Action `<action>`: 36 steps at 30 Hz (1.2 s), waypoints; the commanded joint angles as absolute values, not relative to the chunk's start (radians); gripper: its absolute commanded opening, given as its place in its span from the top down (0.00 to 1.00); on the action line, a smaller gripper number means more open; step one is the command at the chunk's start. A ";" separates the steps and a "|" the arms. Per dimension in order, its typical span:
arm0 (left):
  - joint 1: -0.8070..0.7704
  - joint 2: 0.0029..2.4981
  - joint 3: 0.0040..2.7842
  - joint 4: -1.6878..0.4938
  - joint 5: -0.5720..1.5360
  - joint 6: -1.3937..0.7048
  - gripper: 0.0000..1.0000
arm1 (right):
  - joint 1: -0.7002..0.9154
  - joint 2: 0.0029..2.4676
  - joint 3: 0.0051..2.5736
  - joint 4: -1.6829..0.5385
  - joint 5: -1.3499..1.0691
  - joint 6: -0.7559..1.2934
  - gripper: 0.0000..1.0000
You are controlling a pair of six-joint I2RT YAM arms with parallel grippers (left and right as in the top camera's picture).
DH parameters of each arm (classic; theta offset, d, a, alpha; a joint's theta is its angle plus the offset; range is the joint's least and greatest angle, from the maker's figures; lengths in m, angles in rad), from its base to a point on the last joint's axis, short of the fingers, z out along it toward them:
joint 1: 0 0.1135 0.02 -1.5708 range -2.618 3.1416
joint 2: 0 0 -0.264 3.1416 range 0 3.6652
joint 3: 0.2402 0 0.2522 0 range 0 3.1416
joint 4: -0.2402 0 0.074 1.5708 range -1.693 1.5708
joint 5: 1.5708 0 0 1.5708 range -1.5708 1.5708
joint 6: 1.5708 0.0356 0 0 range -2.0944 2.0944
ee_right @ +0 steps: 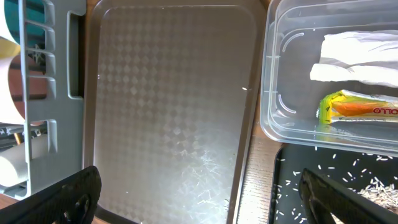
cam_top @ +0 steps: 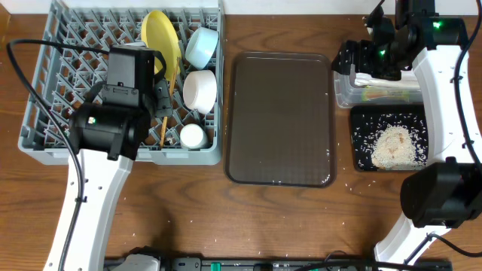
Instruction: Sort waste into correct bins and load items into the dishwasher
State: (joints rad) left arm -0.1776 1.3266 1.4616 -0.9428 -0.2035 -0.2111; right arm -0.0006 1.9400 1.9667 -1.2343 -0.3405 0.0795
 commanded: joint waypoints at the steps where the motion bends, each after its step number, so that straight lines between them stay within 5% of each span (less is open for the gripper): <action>1: -0.174 1.348 1.470 -0.949 -0.191 -0.224 0.45 | 0.020 1.936 1.967 -1.234 -0.344 0.081 0.01; 26: -0.174 1.356 1.470 -0.886 -0.172 -0.227 0.46 | 0.020 1.936 1.967 -1.234 -0.344 0.081 0.01; 36: -0.176 1.129 1.470 -0.798 -0.138 -0.227 0.49 | 0.020 1.936 1.967 -1.234 -0.344 0.081 0.01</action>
State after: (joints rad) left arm -0.1776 1.2201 1.4605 -0.8070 -0.1516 -0.2142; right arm -0.0006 1.9400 1.9667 -1.2339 -0.3405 0.0795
